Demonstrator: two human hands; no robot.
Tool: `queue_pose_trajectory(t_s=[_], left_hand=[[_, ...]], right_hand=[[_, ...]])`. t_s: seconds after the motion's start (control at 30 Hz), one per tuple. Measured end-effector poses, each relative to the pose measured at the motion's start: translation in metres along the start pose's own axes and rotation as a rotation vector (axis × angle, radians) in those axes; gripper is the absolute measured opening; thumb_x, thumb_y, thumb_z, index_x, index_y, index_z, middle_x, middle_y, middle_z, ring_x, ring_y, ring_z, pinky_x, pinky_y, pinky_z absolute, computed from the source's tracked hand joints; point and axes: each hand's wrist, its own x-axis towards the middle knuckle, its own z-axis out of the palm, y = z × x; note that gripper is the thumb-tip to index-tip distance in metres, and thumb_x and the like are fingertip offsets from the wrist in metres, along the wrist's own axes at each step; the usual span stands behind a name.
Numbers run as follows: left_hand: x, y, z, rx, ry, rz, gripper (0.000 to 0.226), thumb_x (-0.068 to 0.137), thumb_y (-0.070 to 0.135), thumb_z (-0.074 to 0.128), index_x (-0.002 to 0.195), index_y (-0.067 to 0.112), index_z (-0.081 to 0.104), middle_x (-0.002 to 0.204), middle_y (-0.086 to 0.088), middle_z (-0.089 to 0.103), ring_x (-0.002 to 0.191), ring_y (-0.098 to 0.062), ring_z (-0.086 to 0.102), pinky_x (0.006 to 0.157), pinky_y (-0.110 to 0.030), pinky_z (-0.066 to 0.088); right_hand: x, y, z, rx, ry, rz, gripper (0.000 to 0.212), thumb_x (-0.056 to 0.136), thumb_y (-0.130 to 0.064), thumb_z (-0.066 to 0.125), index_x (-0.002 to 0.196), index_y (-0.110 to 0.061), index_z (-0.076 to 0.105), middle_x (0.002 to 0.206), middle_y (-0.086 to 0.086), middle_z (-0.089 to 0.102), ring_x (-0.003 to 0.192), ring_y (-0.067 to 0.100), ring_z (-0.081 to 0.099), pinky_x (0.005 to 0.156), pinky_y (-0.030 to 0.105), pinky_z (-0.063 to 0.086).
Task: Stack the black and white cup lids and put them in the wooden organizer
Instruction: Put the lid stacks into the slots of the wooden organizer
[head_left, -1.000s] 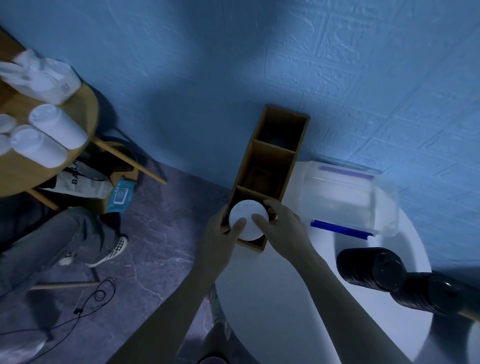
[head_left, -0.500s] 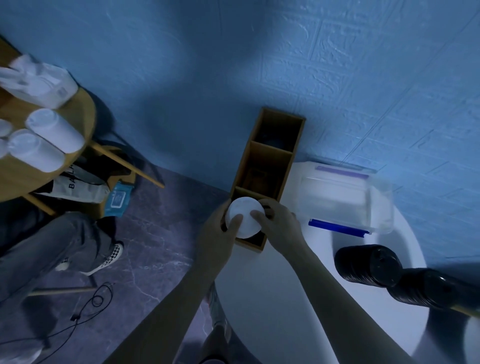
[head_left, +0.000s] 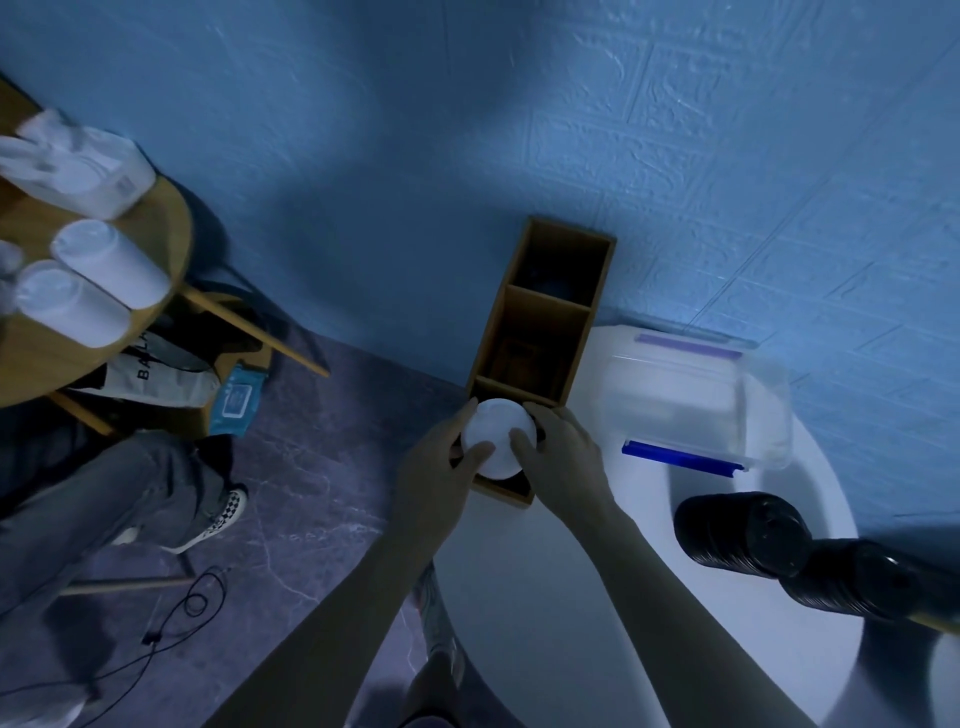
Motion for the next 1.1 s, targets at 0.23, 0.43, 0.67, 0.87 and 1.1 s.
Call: queue_pose_trajectory(t_s=[0.23, 0.43, 0.67, 0.87, 1.1], left_hand=[[-0.003, -0.007, 0.007, 0.147, -0.032, 0.073, 0.061, 0.099, 0.044, 0.058, 0.153, 0.022, 0.042, 0.134, -0.002, 0.060, 0.111, -0.015, 0.063, 0.087, -0.034, 0.058], [-0.002, 0.003, 0.002, 0.267, -0.017, 0.106, 0.068, 0.097, 0.059, 0.044, 0.153, 0.019, 0.041, 0.141, -0.005, 0.056, 0.120, -0.020, 0.059, 0.088, -0.026, 0.050], [-0.007, 0.014, 0.006, 0.390, -0.003, 0.130, 0.079, 0.095, 0.070, 0.025, 0.156, 0.019, 0.035, 0.153, -0.005, 0.047, 0.132, -0.024, 0.053, 0.100, -0.035, 0.051], [-0.010, 0.015, 0.008, 0.573, -0.021, 0.240, 0.068, 0.104, 0.056, 0.024, 0.153, 0.013, 0.039, 0.151, -0.013, 0.050, 0.132, -0.032, 0.055, 0.097, -0.042, 0.055], [-0.011, 0.029, 0.011, 0.760, 0.017, 0.329, 0.063, 0.107, 0.049, 0.021, 0.149, 0.007, 0.044, 0.149, -0.018, 0.051, 0.136, -0.039, 0.050, 0.106, -0.049, 0.048]], right_hand=[[0.000, 0.012, 0.003, 0.023, -0.008, -0.016, 0.040, 0.102, -0.039, 0.054, 0.141, -0.028, 0.053, 0.134, -0.001, 0.059, 0.112, 0.020, 0.060, 0.090, 0.025, 0.047], [-0.001, 0.012, 0.001, 0.022, -0.003, -0.022, 0.044, 0.102, -0.044, 0.053, 0.143, -0.027, 0.051, 0.140, -0.001, 0.054, 0.118, 0.021, 0.058, 0.092, 0.025, 0.045], [-0.013, 0.011, -0.006, -0.042, -0.012, -0.057, 0.050, 0.101, -0.048, 0.052, 0.146, -0.028, 0.046, 0.142, -0.004, 0.054, 0.115, 0.019, 0.062, 0.099, 0.035, 0.053], [-0.018, 0.006, -0.018, -0.204, -0.076, -0.167, 0.049, 0.105, -0.042, 0.047, 0.151, -0.028, 0.037, 0.143, -0.001, 0.054, 0.119, 0.020, 0.061, 0.100, 0.035, 0.050], [-0.024, 0.011, -0.037, -0.333, -0.063, -0.248, 0.057, 0.105, -0.042, 0.049, 0.155, -0.025, 0.029, 0.150, 0.002, 0.048, 0.126, 0.025, 0.057, 0.099, 0.039, 0.050]])
